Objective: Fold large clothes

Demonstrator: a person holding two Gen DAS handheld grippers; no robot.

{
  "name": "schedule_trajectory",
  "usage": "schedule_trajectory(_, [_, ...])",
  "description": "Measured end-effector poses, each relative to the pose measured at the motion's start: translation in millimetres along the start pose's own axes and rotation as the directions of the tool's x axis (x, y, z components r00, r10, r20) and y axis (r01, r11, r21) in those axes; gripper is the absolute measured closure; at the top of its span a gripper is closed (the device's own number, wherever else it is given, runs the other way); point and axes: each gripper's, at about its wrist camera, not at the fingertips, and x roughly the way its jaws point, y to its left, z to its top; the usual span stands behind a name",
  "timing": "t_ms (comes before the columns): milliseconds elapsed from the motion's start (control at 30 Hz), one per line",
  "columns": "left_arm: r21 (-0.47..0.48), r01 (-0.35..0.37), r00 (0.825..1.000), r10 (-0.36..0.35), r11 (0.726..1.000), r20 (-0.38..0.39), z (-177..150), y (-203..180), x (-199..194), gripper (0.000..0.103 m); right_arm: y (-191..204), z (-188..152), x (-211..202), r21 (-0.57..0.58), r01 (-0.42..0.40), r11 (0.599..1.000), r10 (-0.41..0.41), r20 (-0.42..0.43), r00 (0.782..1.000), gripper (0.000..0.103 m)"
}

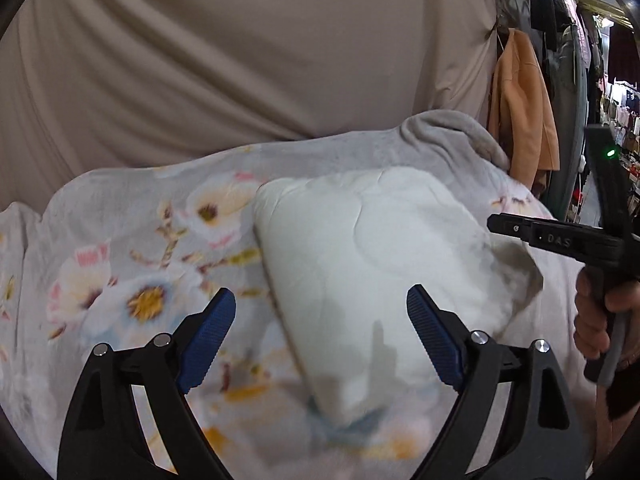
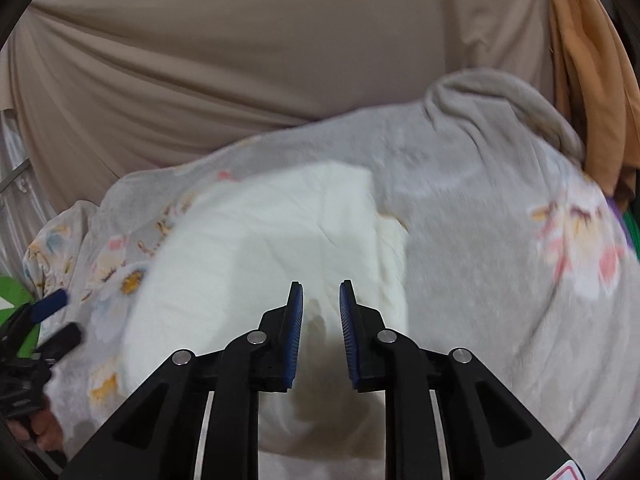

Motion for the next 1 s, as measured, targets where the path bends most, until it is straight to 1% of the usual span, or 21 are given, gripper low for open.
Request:
schedule_trajectory(67, [-0.003,0.012,1.000,-0.013,1.000,-0.011,10.5,-8.6,19.3,0.018,12.7,17.2,0.2,-0.029,0.012,1.000,-0.011,0.039,0.999,0.086])
schedule_trajectory(133, [0.004,0.004,1.000,-0.004,1.000,-0.031,17.2,-17.4,42.0,0.018,21.9,33.8,10.1,-0.059,0.046,0.997,-0.042,0.064,0.997,0.086])
schedule_trajectory(200, [0.009,-0.010,0.999,0.010,1.000,-0.047,17.7,-22.3,57.6,0.018,22.6,46.4,28.7,-0.061,0.064,0.996,-0.061,0.060,0.996,0.086])
schedule_trajectory(267, [0.008,-0.008,0.997,0.009,1.000,-0.071,15.6,-25.4,71.1,0.018,17.2,53.9,53.1,-0.050,0.076,0.996,-0.074,0.038,0.997,0.086])
schedule_trajectory(333, [-0.008,-0.016,0.996,0.015,1.000,-0.093,10.5,-24.3,84.5,0.017,10.3,54.9,78.9,-0.041,0.112,0.993,-0.112,0.002,0.994,0.086])
schedule_trajectory(367, [-0.021,-0.013,0.995,0.011,1.000,-0.100,8.0,-23.2,89.9,0.013,5.5,51.6,94.2,-0.043,0.151,0.988,-0.152,-0.022,0.988,0.085])
schedule_trajectory(433, [-0.039,-0.006,0.996,0.002,0.999,-0.089,4.0,-21.4,92.3,0.010,-7.4,37.1,119.5,-0.037,0.162,0.986,-0.164,-0.066,0.984,0.085])
schedule_trajectory(500, [-0.034,0.007,0.996,-0.010,0.999,-0.086,4.5,-24.2,94.0,0.009,-16.9,25.4,129.6,-0.017,0.153,0.988,-0.153,-0.073,0.985,0.085])
schedule_trajectory(667, [0.001,-0.019,0.996,0.019,1.000,-0.082,2.0,-33.6,100.7,0.006,-25.1,13.8,136.7,-0.002,0.135,0.991,-0.135,-0.073,0.988,0.085])
schedule_trajectory(833, [0.000,-0.031,0.995,0.030,1.000,-0.096,1.1,-30.3,105.2,0.006,-26.6,16.2,134.6,0.009,0.120,0.993,-0.119,-0.078,0.990,0.084])
schedule_trajectory(900, [0.000,-0.037,0.994,0.037,0.999,-0.103,-0.3,-27.1,106.8,0.006,-31.2,18.1,118.5,0.051,0.092,0.995,-0.088,-0.066,0.994,0.083])
schedule_trajectory(1000, [-0.021,-0.031,0.993,0.029,0.999,-0.112,-2.4,-19.6,107.1,0.006,-41.4,13.7,84.8,0.109,0.004,0.994,0.005,-0.073,0.997,0.083])
